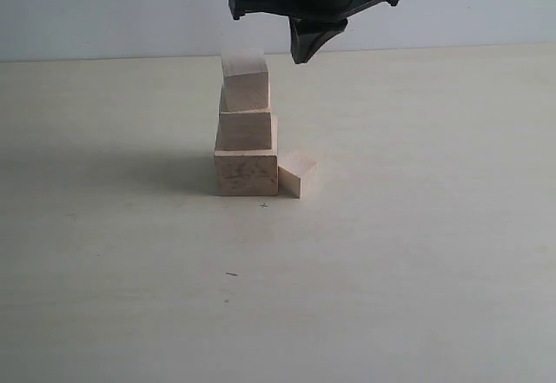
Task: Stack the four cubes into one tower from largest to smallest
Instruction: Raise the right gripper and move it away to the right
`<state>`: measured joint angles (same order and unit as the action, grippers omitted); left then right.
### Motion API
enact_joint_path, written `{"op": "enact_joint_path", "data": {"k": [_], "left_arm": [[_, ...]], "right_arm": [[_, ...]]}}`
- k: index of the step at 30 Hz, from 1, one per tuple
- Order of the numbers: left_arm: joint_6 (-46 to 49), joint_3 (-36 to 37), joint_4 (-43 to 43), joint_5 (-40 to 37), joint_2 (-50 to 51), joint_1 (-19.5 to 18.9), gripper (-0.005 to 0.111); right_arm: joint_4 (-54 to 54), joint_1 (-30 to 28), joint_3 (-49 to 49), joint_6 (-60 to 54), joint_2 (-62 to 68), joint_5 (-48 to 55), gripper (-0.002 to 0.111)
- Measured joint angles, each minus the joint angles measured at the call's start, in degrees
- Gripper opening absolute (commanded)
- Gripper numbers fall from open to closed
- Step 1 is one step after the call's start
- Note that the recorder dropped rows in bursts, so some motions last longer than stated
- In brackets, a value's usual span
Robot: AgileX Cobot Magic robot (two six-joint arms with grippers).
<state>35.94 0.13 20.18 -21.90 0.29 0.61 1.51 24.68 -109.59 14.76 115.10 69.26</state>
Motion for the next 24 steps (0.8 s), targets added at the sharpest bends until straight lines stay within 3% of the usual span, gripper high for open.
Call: {"op": "enact_joint_path", "data": {"k": [8, 24], "left_arm": [[0.0, 0.0, 0.0, 0.0, 0.0, 0.0, 0.000], [0.0, 0.0, 0.0, 0.0, 0.0, 0.0, 0.000]], "right_arm": [[10.3, -0.5, 0.0, -5.7, 2.4, -0.5, 0.000], [11.8, -0.5, -0.2, -6.0, 2.9, 0.0, 0.000]]}}
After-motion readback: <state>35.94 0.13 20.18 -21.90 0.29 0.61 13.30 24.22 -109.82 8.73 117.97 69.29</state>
